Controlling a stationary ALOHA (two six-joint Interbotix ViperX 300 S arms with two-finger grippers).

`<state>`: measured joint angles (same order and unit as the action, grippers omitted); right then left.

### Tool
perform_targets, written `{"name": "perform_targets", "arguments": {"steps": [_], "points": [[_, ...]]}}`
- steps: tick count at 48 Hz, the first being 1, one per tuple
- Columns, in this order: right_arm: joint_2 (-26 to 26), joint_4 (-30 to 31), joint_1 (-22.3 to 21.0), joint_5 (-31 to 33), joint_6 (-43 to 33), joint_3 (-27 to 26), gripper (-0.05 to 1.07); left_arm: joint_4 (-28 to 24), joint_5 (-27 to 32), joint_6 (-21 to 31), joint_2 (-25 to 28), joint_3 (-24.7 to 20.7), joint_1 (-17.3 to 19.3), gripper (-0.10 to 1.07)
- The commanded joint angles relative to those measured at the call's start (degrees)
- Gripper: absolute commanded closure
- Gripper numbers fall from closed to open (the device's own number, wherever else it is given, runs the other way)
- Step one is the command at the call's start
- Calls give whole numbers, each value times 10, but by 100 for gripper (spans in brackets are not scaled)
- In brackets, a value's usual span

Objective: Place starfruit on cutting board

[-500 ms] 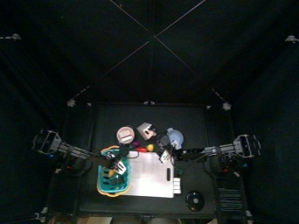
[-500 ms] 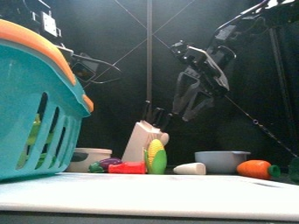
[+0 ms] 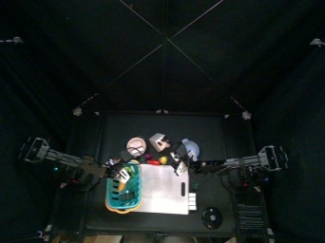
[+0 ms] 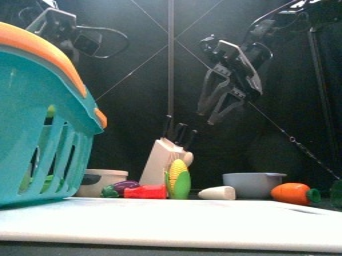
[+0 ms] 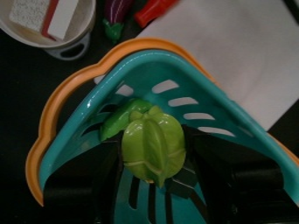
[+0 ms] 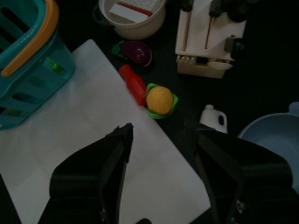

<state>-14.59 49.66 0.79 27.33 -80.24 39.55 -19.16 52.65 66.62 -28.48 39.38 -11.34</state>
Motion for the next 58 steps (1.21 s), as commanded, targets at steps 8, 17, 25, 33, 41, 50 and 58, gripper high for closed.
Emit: {"name": "perform_targets", "arguments": {"steps": [8,17,25,33,41,50,58], "points": [[-35,-5,-4,-1,-2,15,17,-17,-185,-47,15,-39,24,19],[-36,-6,-4,-1,-2,21,17,8,-279,-54,72,-43,63,19],[-36,-7,-4,0,-2,25,17,72,-366,-42,139,-55,83,19],[-38,-9,-4,0,-1,33,17,152,-425,-44,199,-72,83,19],[-36,-9,0,0,-2,36,17,175,-428,-44,233,-81,84,19],[-34,-10,7,-1,-2,40,17,177,-429,-43,252,-85,85,18],[-29,-30,32,-3,0,46,17,185,-428,-41,278,-89,92,18]]}}
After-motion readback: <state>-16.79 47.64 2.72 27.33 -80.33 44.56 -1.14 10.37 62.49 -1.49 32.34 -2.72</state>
